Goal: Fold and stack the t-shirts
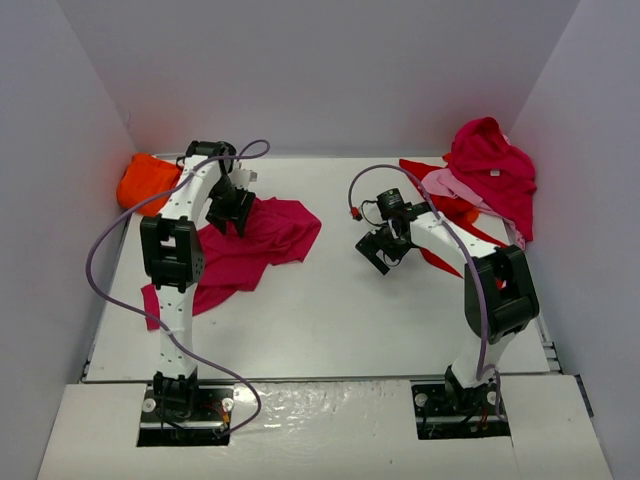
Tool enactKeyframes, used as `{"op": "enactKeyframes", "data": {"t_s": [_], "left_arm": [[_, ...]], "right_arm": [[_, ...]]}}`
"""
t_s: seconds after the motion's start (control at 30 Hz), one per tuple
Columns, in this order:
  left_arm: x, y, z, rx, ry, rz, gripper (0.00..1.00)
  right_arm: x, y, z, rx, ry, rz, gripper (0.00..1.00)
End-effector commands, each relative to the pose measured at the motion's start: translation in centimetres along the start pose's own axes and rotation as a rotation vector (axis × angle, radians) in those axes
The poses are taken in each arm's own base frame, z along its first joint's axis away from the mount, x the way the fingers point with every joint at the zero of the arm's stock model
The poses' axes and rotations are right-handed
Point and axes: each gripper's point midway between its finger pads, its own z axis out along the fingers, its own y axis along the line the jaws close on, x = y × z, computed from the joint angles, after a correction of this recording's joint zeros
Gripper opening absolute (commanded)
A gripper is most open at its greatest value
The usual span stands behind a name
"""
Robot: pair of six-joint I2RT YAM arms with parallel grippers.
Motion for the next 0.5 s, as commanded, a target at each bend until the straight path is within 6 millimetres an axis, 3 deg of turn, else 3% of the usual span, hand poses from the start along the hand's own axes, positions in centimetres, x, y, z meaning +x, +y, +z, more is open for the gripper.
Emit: {"op": "enactKeyframes", "data": {"t_s": [0.0,0.47], "left_arm": [[-0.5,0.4,-2.4,-0.028,-0.042,-0.017,0.48],[-1.3,1.3,-0.1,-0.028,0.000,-0.026,0.48]], "right_arm": [[-0.6,-0.3,-0.6,0.027,-0.022,0.003,1.00],[-0.4,-0.2,-0.2,0.029,-0.013,0.007,1.00]]}}
